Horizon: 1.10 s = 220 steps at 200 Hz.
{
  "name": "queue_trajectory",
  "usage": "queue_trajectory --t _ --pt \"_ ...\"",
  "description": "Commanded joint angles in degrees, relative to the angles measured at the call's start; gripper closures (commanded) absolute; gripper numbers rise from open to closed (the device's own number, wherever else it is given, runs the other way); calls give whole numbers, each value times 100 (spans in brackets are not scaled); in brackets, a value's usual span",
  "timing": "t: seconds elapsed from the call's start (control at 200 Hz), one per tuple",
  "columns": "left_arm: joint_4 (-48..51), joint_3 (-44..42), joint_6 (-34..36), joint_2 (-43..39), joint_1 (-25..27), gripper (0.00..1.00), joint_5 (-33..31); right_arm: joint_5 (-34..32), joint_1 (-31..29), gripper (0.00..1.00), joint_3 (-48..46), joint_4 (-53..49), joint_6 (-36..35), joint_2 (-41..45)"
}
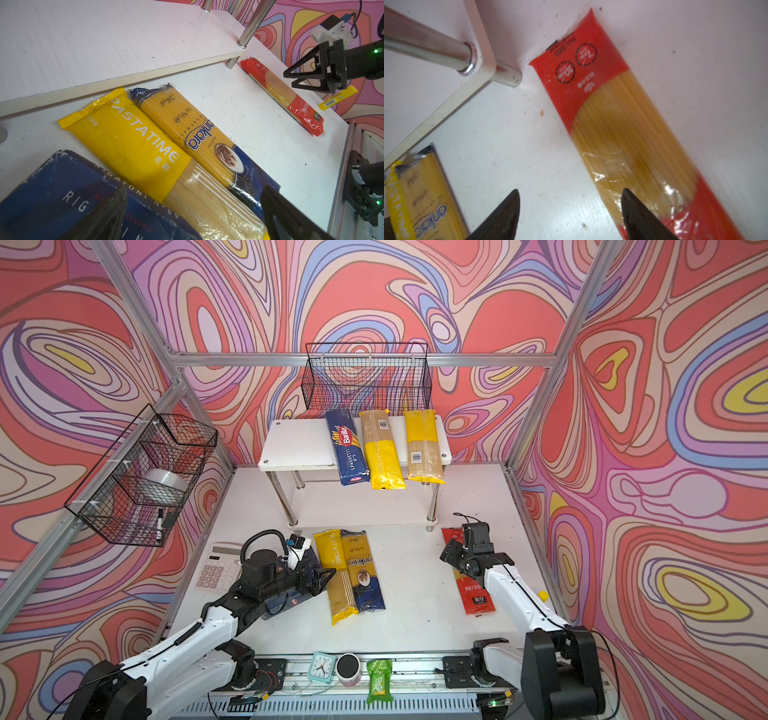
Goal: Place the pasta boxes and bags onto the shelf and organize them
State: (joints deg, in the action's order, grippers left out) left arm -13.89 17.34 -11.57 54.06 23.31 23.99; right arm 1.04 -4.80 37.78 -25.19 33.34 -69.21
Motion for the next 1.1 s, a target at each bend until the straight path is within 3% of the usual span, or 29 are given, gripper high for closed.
queue_trajectory --t 0.0,0.23,0.426,0.661,0.851,0.991,1.097 --pt "-17 -56 85 -88 28 0 16 -606 161 19 212 -171 -290 -410" --pt "-70 -56 67 -33 25 0 68 -388 545 14 344 -2 -293 -541" --pt "-61 -48 67 -36 25 0 86 715 1498 14 -53 467 -269 -643" --pt "-44 -57 81 -63 26 0 71 1145 1507 11 -348 632 -152 -522" --pt "-68 -47 76 -32 31 0 74 1828 1492 5 -662 474 -149 -236" --pt "-96 -38 67 32 26 0 93 2416 1450 5 -1049 729 271 278" --pt "-88 -26 67 59 26 0 105 2089 1248 5 -877 184 187 523"
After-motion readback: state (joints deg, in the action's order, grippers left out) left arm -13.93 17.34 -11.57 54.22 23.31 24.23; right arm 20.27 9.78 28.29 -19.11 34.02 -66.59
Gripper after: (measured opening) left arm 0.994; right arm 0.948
